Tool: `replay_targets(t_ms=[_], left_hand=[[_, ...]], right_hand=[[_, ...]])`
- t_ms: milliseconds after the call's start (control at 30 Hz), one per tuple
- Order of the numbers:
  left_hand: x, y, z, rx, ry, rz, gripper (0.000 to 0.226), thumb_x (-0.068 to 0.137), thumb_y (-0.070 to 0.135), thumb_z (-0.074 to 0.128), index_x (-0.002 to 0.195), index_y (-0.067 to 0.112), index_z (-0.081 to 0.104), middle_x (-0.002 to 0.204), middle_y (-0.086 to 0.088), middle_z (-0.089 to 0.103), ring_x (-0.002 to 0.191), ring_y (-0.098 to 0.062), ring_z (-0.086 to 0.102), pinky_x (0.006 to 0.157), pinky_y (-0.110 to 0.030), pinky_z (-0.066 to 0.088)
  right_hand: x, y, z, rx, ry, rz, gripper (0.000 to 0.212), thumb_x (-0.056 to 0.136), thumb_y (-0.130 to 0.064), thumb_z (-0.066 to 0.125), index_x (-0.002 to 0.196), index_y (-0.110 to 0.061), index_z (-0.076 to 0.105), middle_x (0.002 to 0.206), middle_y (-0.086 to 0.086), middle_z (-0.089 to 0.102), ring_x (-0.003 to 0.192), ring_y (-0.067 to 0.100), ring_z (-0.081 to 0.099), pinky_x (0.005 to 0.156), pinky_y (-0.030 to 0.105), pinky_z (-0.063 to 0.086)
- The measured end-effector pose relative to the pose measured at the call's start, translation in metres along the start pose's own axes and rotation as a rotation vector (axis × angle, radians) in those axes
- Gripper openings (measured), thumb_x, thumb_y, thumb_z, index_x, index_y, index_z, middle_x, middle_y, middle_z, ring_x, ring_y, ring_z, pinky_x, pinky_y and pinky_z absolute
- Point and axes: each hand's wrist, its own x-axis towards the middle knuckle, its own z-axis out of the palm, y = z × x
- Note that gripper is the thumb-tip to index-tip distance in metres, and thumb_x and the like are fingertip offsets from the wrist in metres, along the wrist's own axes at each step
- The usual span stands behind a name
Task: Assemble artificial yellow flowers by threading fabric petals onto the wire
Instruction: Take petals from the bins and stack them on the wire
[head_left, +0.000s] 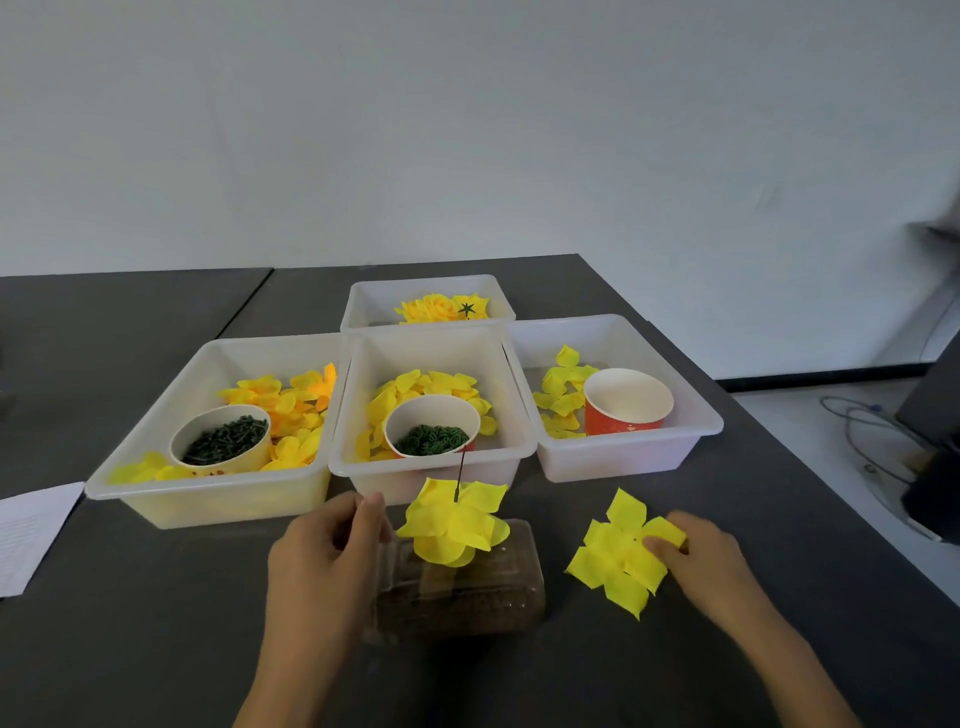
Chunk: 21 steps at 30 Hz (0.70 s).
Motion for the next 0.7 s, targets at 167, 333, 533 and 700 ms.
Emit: replay_targets(t_ms=[167, 333, 533, 700], left_hand=[[0.0, 0.008, -0.003, -0.033, 0.031, 0.024, 0.038, 0.098, 0.023, 0.055, 0.06, 0.019, 0.061, 0.051, 0.006, 0.057, 0.048, -0.005, 0.049, 0.049, -0.029, 0.033], [-0.002, 0.019, 0.0, -0.103, -0.009, 0.075, 0.037, 0.098, 0.022, 0.056, 0.062, 0.016, 0.062, 0.056, 0.003, 0.057, 0.05, -0.008, 0.047, 0.049, -0.022, 0.035], [-0.014, 0.051, 0.01, -0.268, -0.442, 0.09, 0.046, 0.092, 0.065, 0.039, 0.089, 0.035, 0.075, 0.072, 0.011, 0.067, 0.068, -0.004, 0.063, 0.058, -0.014, 0.041], [-0.006, 0.063, 0.008, -0.412, -0.441, -0.013, 0.052, 0.081, 0.068, 0.039, 0.087, 0.024, 0.066, 0.073, 0.007, 0.067, 0.071, -0.003, 0.063, 0.064, -0.027, 0.051]], right_hand=[[-0.002, -0.011, -0.017, 0.089, 0.024, -0.051, 0.032, 0.095, -0.023, 0.058, 0.066, -0.008, 0.056, 0.061, 0.006, 0.061, 0.057, 0.015, 0.055, 0.058, 0.03, 0.042], [-0.016, -0.058, -0.037, 0.293, 0.088, -0.17, 0.032, 0.097, -0.02, 0.055, 0.068, -0.007, 0.056, 0.055, 0.004, 0.057, 0.046, 0.004, 0.05, 0.055, 0.027, 0.039], [-0.072, -0.153, -0.033, 0.095, 0.441, -0.603, 0.002, 0.09, -0.028, 0.06, 0.089, -0.026, 0.06, 0.064, -0.022, 0.05, 0.059, 0.001, 0.051, 0.054, 0.009, 0.035], [-0.102, -0.192, -0.007, -0.041, 0.364, -0.933, 0.021, 0.082, -0.028, 0.059, 0.102, -0.021, 0.059, 0.099, -0.008, 0.055, 0.093, 0.009, 0.048, 0.074, 0.02, 0.047]])
